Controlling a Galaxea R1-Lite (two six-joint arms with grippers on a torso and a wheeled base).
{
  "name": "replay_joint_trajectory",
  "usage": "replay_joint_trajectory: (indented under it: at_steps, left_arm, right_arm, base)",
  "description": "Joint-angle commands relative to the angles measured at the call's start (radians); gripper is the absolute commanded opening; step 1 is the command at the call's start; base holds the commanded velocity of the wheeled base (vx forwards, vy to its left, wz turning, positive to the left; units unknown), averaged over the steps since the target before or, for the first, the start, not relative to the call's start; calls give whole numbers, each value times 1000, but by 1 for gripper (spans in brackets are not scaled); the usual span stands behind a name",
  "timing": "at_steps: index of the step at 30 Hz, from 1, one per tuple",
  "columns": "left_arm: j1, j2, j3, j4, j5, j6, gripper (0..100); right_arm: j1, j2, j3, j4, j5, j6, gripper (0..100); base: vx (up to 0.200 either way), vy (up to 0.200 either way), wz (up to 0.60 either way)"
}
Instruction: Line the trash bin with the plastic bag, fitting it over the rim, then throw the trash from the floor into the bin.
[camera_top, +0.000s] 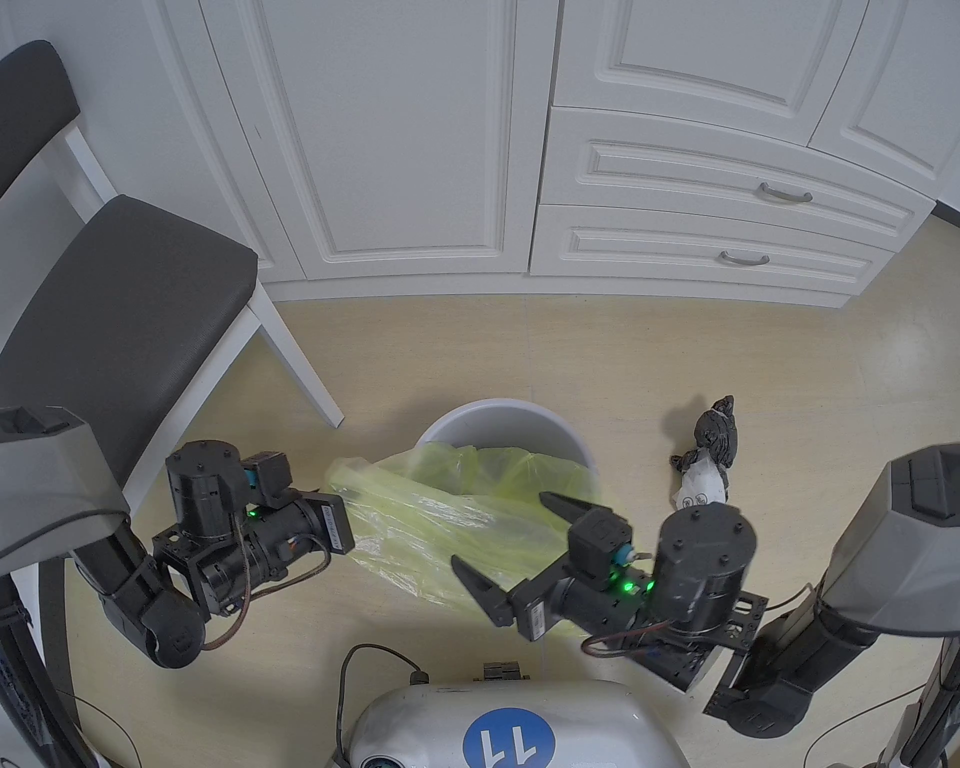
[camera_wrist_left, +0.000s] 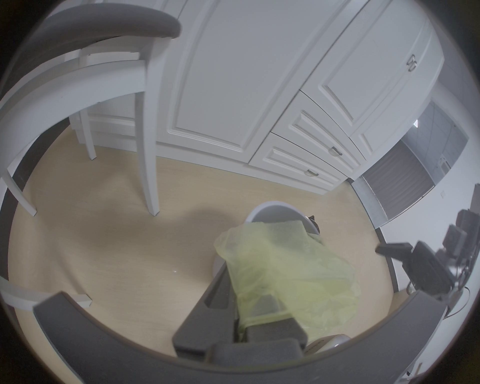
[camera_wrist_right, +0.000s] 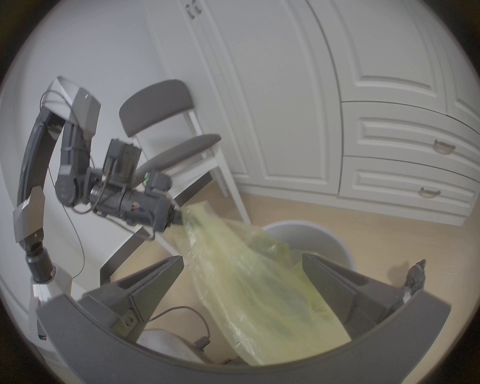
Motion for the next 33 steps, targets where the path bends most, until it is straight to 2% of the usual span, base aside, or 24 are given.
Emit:
replay_joint_trajectory:
  at_steps: [1, 4, 8, 17, 33]
  left_arm:
    - [104, -19, -9, 15, -69, 4, 0]
    - [130, -31, -9, 15, -108, -1, 0]
    - [139, -40, -1, 17, -120, -3, 0]
    - [137, -43, 10, 10, -147, -9, 0]
    - [133, -45, 8, 10, -146, -21, 0]
  right_arm:
    - [86, 55, -84, 79, -26, -4, 100]
    - [90, 103, -107, 85, -40, -58, 100]
    - [94, 165, -172, 81, -87, -68, 100]
    - [89, 233, -206, -5, -92, -64, 100]
    - [129, 271, -230, 6, -121, -88, 100]
  base:
    - [0, 0, 0]
    - [0, 0, 0]
    - [0, 0, 0]
    - [0, 0, 0]
    - [0, 0, 0]
